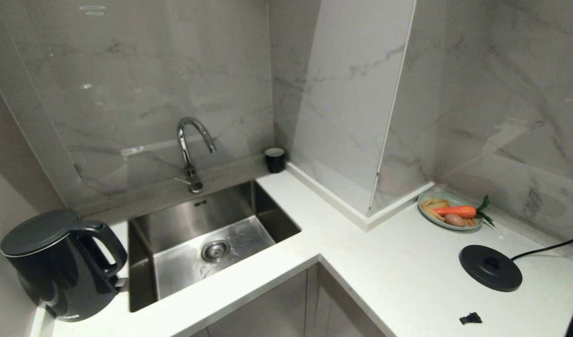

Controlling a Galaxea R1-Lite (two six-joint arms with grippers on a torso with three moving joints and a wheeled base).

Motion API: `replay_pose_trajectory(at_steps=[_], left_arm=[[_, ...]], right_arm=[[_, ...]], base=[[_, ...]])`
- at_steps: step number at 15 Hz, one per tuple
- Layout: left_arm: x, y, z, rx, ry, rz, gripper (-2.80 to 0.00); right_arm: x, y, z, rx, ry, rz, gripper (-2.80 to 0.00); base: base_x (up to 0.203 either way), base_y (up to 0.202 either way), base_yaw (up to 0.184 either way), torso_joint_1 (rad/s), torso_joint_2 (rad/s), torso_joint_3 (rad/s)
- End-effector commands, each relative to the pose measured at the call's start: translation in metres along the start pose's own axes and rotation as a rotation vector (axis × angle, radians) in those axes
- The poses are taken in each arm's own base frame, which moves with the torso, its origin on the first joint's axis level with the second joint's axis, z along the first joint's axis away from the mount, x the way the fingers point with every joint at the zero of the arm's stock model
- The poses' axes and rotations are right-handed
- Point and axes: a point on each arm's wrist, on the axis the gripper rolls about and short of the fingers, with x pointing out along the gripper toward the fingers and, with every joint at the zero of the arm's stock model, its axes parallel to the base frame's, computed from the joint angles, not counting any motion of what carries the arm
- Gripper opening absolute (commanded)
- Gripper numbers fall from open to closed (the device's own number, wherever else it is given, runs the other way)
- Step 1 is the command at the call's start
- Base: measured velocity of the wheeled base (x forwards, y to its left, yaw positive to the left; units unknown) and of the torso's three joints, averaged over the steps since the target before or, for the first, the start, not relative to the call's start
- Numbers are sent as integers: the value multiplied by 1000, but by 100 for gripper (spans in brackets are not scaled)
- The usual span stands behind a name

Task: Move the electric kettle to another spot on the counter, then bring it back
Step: Grab the kettle

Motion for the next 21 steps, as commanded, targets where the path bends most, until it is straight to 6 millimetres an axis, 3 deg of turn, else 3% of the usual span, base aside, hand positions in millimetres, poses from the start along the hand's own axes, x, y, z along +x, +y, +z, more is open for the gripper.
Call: replay_pose_trajectory(at_steps=[1, 7, 9, 11, 14, 16, 18, 21], left_arm=[[0, 0, 0, -1, 2, 1, -280], [-2, 0, 8, 3, -26, 2, -280], [-6, -1, 40, -21, -74, -12, -280], [8, -2, 78, -46, -19, -26, -280], [68, -4, 124, -84, 166, -38, -280], [116, -6, 135, -131, 262, -41, -280], [162, -8, 126, -162, 368, -25, -280], [213, -9, 90, -190, 454, 46, -280]], right_arm=[[0, 0, 0, -1, 0, 0, -280], [0, 0, 0, -1, 0, 0, -280], [0, 0, 0, -1, 0, 0, -280], [0, 0, 0, -1, 0, 0, -280], [0, 0, 0, 0, -1, 0, -280], [0, 0, 0, -1, -2, 0, -280], [0, 0, 0, -1, 0, 0, -280], [0, 0, 0, 1, 0, 0, -280]], base=[[0, 0, 0, 0, 0, 0], [0, 0, 0, 0, 0, 0], [0, 0, 0, 0, 0, 0], [0, 0, 0, 0, 0, 0], [0, 0, 0, 0, 0, 0], [0, 0, 0, 0, 0, 0], [0, 0, 0, 0, 0, 0], [0, 0, 0, 0, 0, 0]])
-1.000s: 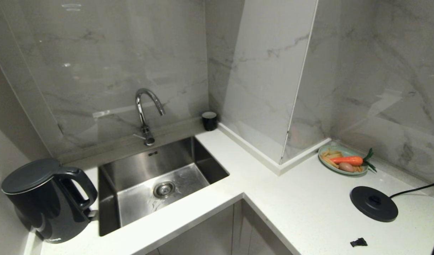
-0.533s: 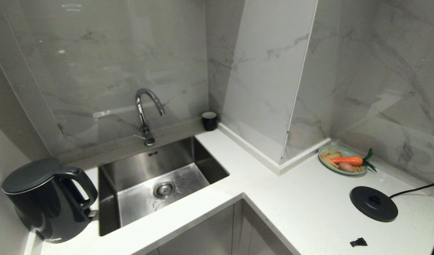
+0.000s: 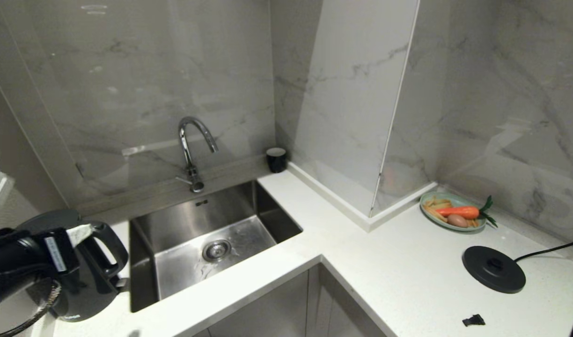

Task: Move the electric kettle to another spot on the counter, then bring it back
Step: Grab the kettle

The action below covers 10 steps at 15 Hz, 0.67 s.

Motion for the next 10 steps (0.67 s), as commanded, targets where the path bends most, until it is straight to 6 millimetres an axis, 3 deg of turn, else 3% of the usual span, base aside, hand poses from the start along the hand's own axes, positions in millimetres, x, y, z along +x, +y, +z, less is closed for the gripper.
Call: replay_pose_trajectory(at_steps=[1, 4, 7, 10], left_arm=[[60, 6, -31, -8, 139, 58, -280], [93, 16, -67, -14, 98, 148, -280], [84, 21, -91, -16, 46, 190, -280], [84, 31, -94, -33, 50, 245, -280]], right_arm=[[0, 0, 0, -1, 0, 0, -280], [0, 0, 0, 0, 0, 0, -280], [0, 0, 0, -1, 0, 0, -280], [0, 0, 0, -1, 0, 0, -280]], base=[[0, 0, 0, 0, 0, 0], [0, 0, 0, 0, 0, 0], [0, 0, 0, 0, 0, 0], [0, 0, 0, 0, 0, 0]])
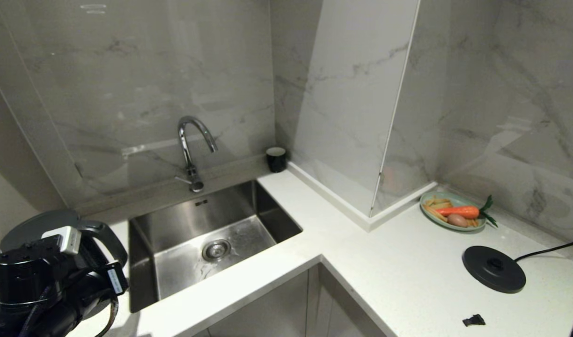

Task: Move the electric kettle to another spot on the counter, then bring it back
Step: Grab the kettle

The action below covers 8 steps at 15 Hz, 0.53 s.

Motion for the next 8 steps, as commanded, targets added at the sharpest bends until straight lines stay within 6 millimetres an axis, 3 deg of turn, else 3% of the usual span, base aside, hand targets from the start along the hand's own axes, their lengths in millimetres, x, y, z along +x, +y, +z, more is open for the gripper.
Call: replay_pose_trajectory(at_steps=[1, 7, 8], left_arm=[[7, 8, -1, -10, 11, 43, -280], [26, 13, 6, -4, -1, 77, -280], [26, 13, 6, -5, -2, 77, 0]], right_arm=[[0, 0, 0, -1, 0, 0, -280], [0, 0, 0, -1, 0, 0, -280], [0, 0, 0, -1, 0, 0, -280]], base=[[0, 0, 0, 0, 0, 0], [0, 0, 0, 0, 0, 0], [0, 0, 0, 0, 0, 0]])
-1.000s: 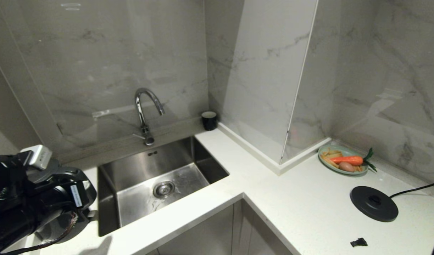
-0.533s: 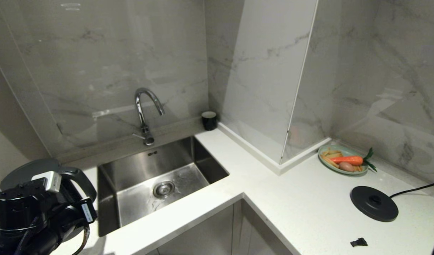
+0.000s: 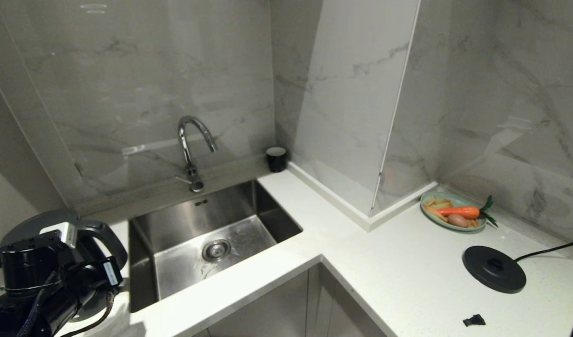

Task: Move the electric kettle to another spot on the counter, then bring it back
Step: Grab the kettle

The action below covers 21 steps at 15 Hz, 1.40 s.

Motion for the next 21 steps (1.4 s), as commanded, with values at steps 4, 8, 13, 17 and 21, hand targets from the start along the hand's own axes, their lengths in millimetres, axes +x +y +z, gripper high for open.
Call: replay_pose_trajectory(at_steps=[4, 8, 13, 17, 21], left_arm=[[13, 1, -8, 1, 42, 24, 0], [24, 0, -3, -6, 22, 26, 0], [37, -4, 4, -9, -4, 19, 0], [47, -7, 5, -10, -7, 19, 0], [57, -11, 14, -16, -40, 6, 0]], right_arm=[[0, 0, 0, 1, 0, 0, -280], [0, 0, 0, 1, 0, 0, -280], [0, 0, 0, 0, 0, 0, -280], [0, 0, 0, 1, 0, 0, -280], [0, 0, 0, -1, 0, 0, -280]], base=[[0, 0, 0, 0, 0, 0], [0, 0, 0, 0, 0, 0], [0, 0, 0, 0, 0, 0], [0, 0, 0, 0, 0, 0], [0, 0, 0, 0, 0, 0]])
